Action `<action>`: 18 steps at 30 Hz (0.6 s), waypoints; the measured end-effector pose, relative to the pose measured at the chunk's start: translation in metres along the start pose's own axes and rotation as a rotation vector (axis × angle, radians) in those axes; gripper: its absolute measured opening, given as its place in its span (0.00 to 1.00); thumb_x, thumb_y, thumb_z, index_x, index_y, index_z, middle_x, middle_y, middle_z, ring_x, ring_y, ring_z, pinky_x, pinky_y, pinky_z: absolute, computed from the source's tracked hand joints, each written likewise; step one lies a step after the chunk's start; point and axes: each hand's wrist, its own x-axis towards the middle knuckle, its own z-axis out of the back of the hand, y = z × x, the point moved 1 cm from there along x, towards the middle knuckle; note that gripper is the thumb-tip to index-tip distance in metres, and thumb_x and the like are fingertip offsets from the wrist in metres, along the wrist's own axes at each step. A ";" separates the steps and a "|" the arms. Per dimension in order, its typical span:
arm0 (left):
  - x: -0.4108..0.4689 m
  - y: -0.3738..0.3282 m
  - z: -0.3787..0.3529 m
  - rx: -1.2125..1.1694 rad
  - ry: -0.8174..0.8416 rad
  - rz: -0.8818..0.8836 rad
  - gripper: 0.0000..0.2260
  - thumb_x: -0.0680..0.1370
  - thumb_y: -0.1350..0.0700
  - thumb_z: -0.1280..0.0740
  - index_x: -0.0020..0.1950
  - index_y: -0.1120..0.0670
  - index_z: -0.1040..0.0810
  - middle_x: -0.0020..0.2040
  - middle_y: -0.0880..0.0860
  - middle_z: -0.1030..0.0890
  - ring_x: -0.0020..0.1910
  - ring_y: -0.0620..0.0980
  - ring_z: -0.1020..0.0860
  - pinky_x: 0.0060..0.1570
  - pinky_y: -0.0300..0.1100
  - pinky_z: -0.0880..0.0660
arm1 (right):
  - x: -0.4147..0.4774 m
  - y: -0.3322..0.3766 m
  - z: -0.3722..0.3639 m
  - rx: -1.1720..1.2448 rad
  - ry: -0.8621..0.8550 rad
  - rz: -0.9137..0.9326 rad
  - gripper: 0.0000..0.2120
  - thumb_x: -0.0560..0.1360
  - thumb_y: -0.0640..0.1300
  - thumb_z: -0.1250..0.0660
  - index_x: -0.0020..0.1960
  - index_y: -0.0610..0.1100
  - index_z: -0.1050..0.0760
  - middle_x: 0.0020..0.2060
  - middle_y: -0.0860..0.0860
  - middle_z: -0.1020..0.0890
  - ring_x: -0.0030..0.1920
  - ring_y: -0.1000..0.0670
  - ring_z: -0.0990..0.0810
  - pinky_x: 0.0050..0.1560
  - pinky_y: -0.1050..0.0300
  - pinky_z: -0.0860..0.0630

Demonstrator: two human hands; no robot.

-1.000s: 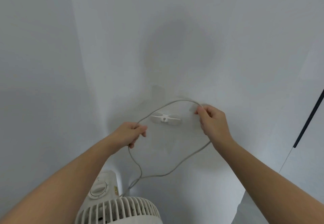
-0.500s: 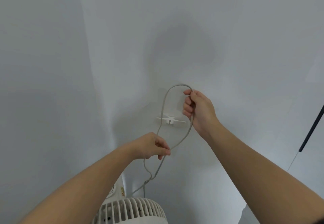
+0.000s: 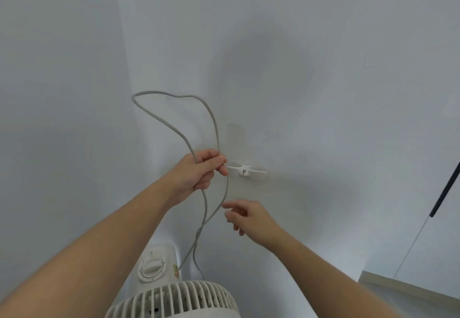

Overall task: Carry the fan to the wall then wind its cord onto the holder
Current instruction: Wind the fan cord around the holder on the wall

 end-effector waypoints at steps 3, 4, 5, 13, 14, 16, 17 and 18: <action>0.000 -0.006 -0.001 -0.048 -0.029 -0.037 0.06 0.81 0.60 0.39 0.46 0.57 0.24 0.35 0.51 0.19 0.20 0.42 0.42 0.23 0.35 0.45 | 0.007 0.000 -0.012 -0.033 -0.017 0.010 0.07 0.77 0.44 0.33 0.53 0.48 0.20 0.37 0.52 0.22 0.35 0.55 0.25 0.35 0.66 0.28; 0.000 -0.008 -0.001 -0.068 -0.033 -0.049 0.07 0.81 0.60 0.39 0.46 0.57 0.24 0.35 0.51 0.19 0.20 0.42 0.42 0.23 0.35 0.45 | 0.008 0.000 -0.015 -0.043 -0.028 0.013 0.06 0.76 0.45 0.33 0.52 0.49 0.19 0.37 0.52 0.22 0.36 0.55 0.25 0.35 0.66 0.28; 0.000 -0.009 0.000 -0.086 -0.035 -0.056 0.07 0.81 0.60 0.40 0.46 0.57 0.24 0.34 0.51 0.19 0.20 0.42 0.42 0.23 0.35 0.45 | 0.009 0.000 -0.019 -0.046 -0.038 0.010 0.06 0.76 0.46 0.32 0.52 0.49 0.19 0.38 0.52 0.22 0.36 0.54 0.25 0.36 0.66 0.29; 0.000 -0.006 0.002 -0.149 -0.077 -0.079 0.07 0.81 0.60 0.39 0.45 0.57 0.24 0.34 0.52 0.18 0.18 0.41 0.41 0.22 0.34 0.44 | 0.010 0.006 -0.034 0.087 -0.068 0.027 0.05 0.78 0.43 0.35 0.47 0.50 0.20 0.41 0.55 0.21 0.37 0.55 0.25 0.32 0.72 0.31; 0.000 -0.005 0.003 -0.155 -0.086 -0.082 0.07 0.81 0.60 0.39 0.45 0.56 0.24 0.34 0.52 0.18 0.18 0.41 0.41 0.23 0.34 0.45 | 0.009 0.006 -0.036 0.079 -0.048 0.022 0.05 0.78 0.43 0.35 0.47 0.51 0.21 0.41 0.54 0.21 0.37 0.55 0.25 0.32 0.72 0.31; 0.001 -0.005 0.002 -0.157 -0.092 -0.082 0.07 0.81 0.60 0.39 0.45 0.56 0.24 0.34 0.52 0.18 0.18 0.41 0.41 0.23 0.35 0.45 | 0.009 0.005 -0.039 0.104 -0.053 -0.008 0.06 0.78 0.42 0.36 0.46 0.50 0.21 0.41 0.52 0.20 0.37 0.55 0.24 0.33 0.69 0.29; 0.000 -0.005 0.002 -0.155 -0.091 -0.083 0.07 0.81 0.60 0.39 0.45 0.56 0.24 0.34 0.52 0.18 0.18 0.41 0.41 0.22 0.34 0.45 | 0.008 0.005 -0.040 0.144 -0.067 -0.025 0.07 0.78 0.41 0.37 0.46 0.49 0.21 0.41 0.52 0.20 0.38 0.55 0.23 0.33 0.66 0.28; 0.000 -0.004 0.002 -0.155 -0.090 -0.086 0.07 0.80 0.60 0.39 0.44 0.56 0.24 0.34 0.52 0.18 0.18 0.41 0.41 0.22 0.34 0.44 | 0.009 0.005 -0.040 0.173 -0.072 -0.032 0.07 0.78 0.41 0.37 0.46 0.49 0.20 0.41 0.51 0.20 0.38 0.55 0.22 0.33 0.64 0.28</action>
